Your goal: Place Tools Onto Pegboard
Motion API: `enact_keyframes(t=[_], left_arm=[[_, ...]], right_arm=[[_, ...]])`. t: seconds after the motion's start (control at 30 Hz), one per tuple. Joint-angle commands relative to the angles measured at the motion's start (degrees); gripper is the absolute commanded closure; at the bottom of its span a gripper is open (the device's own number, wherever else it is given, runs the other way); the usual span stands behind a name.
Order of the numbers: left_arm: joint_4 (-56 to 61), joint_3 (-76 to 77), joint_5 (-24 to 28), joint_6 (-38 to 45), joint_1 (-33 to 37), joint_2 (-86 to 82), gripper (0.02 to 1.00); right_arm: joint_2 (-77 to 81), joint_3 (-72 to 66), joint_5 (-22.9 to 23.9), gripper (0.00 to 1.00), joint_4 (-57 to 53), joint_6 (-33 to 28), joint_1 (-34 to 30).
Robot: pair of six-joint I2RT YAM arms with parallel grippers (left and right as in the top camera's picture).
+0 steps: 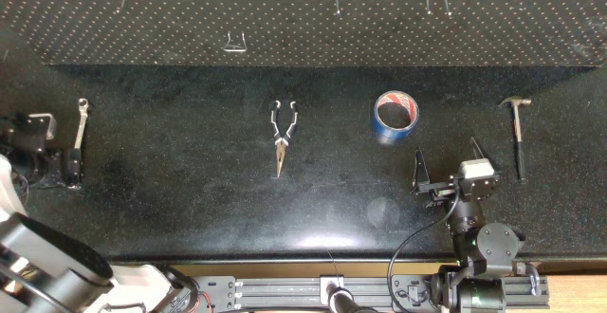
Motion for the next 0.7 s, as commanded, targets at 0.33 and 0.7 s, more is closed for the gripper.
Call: enact_keyframes(t=[0.33, 0.7], left_arm=[[8.6, 1.0, 1.1, 6.7, -2.8, 16.0, 0.036], [8.5, 0.9, 1.4, 2.9, -2.8, 15.7, 0.989]], right_arm=[[-0.4, -0.2, 0.1, 0.016, -0.2, -0.8, -0.2], [-0.4, -0.2, 0.1, 0.016, -0.2, -0.8, -0.2]])
